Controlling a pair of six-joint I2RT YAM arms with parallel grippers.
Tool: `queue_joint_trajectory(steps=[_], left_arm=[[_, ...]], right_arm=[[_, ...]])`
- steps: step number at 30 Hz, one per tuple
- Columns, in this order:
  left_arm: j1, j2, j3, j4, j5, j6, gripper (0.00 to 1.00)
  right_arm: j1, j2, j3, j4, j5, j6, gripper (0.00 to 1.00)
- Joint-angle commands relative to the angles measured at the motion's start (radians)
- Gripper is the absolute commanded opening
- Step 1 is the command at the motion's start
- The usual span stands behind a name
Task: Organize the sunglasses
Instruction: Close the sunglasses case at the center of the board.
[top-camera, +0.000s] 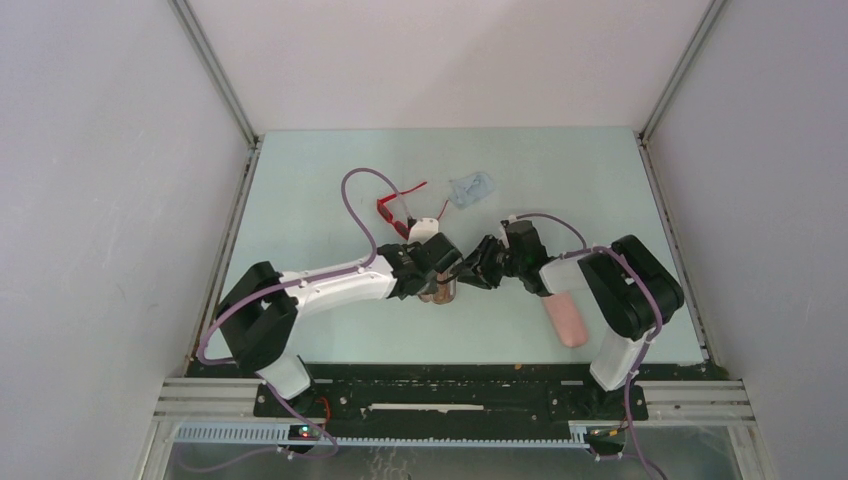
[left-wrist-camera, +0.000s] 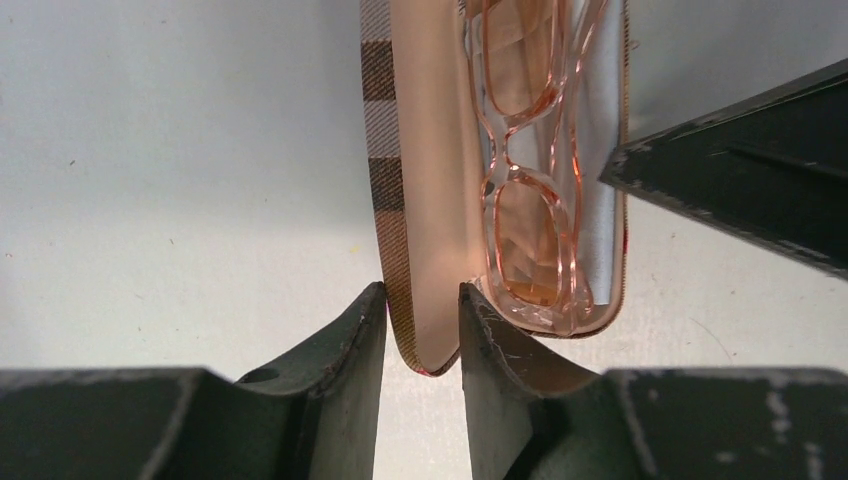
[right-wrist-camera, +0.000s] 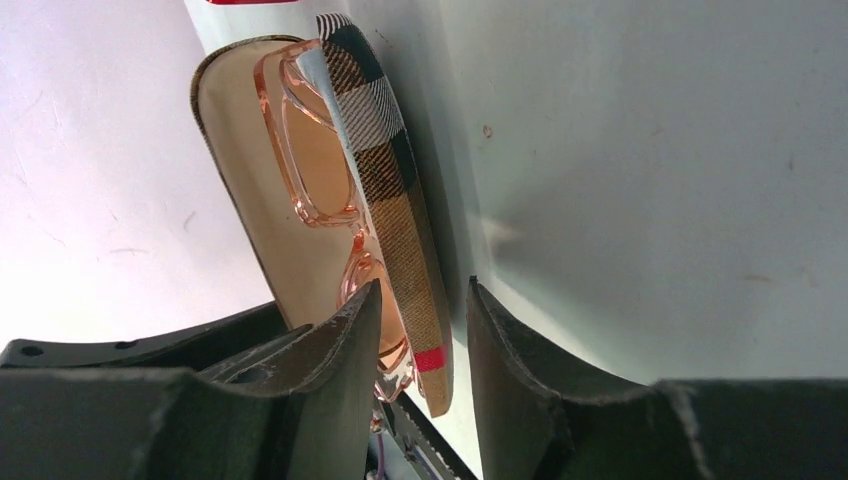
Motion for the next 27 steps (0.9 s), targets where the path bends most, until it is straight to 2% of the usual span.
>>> queue_joint_trajectory(steps=[1, 12, 19, 24, 27], left_arm=[[-0.003, -0.037, 0.068, -0.001, -0.012, 0.028, 0.37], [0.006, -0.044, 0.092, 0.000, -0.001, 0.045, 0.37], [0.026, -0.072, 0.092, 0.007, 0.018, 0.055, 0.37], [0.038, -0.106, 0.080, 0.013, 0.002, 0.057, 0.38], [0.074, -0.146, 0.046, 0.045, 0.037, 0.051, 0.39]], right_arm=[[-0.003, 0.032, 0.000, 0.147, -0.056, 0.037, 0.45], [-0.005, 0.070, 0.000, 0.192, -0.062, 0.052, 0.37], [-0.005, 0.089, 0.000, 0.224, -0.066, 0.067, 0.22], [-0.005, 0.086, 0.000, 0.222, -0.065, 0.065, 0.20], [-0.005, 0.087, 0.000, 0.220, -0.065, 0.064, 0.19]])
